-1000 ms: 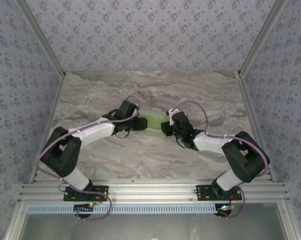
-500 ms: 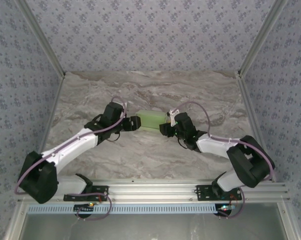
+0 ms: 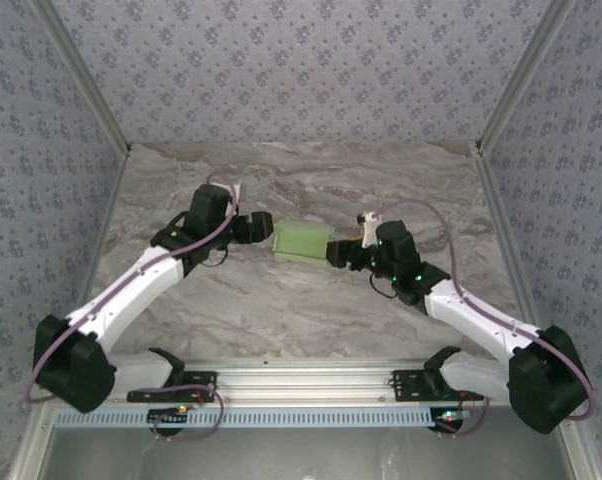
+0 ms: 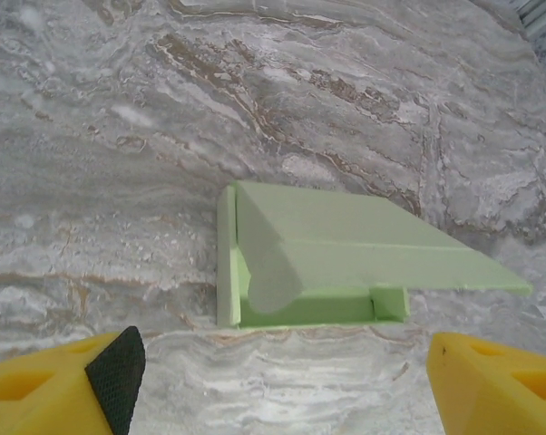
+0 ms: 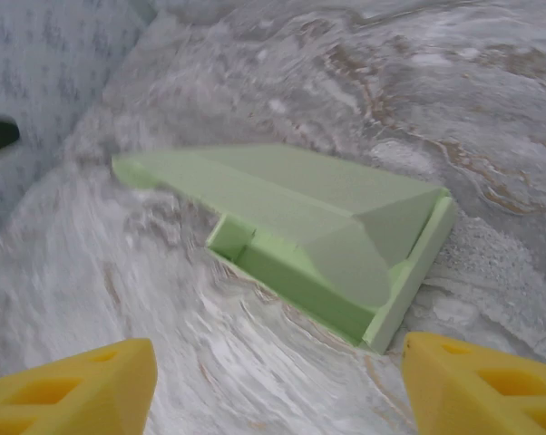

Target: Fold the paper box

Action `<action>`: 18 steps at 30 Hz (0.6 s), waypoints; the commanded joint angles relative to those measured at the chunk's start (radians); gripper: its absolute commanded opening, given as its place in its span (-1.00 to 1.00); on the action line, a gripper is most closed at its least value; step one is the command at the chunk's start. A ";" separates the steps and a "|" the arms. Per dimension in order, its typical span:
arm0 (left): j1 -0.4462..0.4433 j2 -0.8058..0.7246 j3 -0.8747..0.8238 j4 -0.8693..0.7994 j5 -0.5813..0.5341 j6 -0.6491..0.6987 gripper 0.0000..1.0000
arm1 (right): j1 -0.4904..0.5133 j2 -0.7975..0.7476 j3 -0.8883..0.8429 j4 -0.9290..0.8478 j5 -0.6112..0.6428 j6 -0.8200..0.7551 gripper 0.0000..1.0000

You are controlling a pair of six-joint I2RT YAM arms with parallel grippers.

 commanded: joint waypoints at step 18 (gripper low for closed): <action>0.022 0.351 0.064 0.058 0.028 0.127 0.57 | -0.189 0.487 0.408 -0.363 -0.191 0.161 0.59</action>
